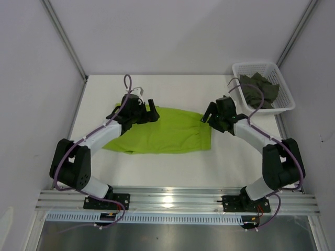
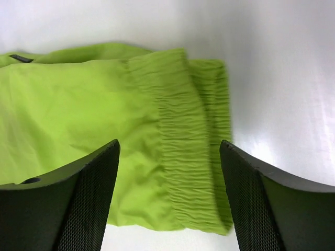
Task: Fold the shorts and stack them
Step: Fold the shorts
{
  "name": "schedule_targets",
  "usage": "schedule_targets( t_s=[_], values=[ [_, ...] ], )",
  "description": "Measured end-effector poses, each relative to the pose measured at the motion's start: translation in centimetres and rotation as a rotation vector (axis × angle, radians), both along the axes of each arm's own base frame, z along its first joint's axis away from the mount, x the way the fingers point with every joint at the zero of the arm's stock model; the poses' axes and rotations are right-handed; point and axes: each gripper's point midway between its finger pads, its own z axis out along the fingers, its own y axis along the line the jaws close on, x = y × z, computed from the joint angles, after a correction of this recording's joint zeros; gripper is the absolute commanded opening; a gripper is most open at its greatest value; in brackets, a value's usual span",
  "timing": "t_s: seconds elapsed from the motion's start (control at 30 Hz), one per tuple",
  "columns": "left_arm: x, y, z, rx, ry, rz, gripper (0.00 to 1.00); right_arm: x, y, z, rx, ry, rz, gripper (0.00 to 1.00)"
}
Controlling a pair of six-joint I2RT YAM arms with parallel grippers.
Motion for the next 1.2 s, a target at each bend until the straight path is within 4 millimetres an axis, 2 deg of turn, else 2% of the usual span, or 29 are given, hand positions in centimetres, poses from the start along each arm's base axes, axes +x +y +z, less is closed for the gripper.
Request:
schedule_targets(
  t_s=[0.07, 0.17, 0.3, 0.37, 0.47, 0.57, 0.73, 0.9, 1.2],
  values=[
    [-0.7, -2.2, 0.5, 0.001, -0.013, -0.06, 0.95, -0.8, -1.4, 0.1, 0.025, -0.006, -0.001, 0.8],
    [-1.3, -5.6, 1.7, -0.002, -0.037, -0.146, 0.95, -1.8, -3.2, -0.9, 0.045, 0.005, -0.006, 0.79],
    [-0.5, -10.5, 2.7, -0.011, -0.064, -0.234, 0.95, -2.5, -4.1, -2.9, 0.107, 0.04, 0.021, 0.8],
    [0.1, -12.7, 2.2, -0.014, -0.059, -0.269, 0.95, -2.1, -4.0, -3.5, 0.143, 0.04, 0.042, 0.81],
    [0.4, -14.9, -0.1, -0.003, -0.018, -0.308, 0.93, -1.4, -2.9, -4.2, 0.183, 0.033, 0.083, 0.82],
    [0.4, -15.6, -3.8, 0.027, 0.058, -0.325, 0.93, -1.3, -1.8, -4.8, 0.214, 0.034, 0.12, 0.83],
    [-0.3, -15.8, -8.8, 0.066, 0.159, -0.343, 0.92, -1.1, -0.4, -5.4, 0.242, 0.033, 0.143, 0.83],
    [0.4, -17.2, -8.5, 0.051, 0.147, -0.367, 0.92, -0.6, 0.2, -5.5, 0.271, 0.008, 0.132, 0.81],
    [0.3, -17.3, -8.7, 0.07, 0.138, -0.389, 0.92, -0.6, 0.7, -5.6, 0.32, -0.028, 0.122, 0.71]
  ],
)
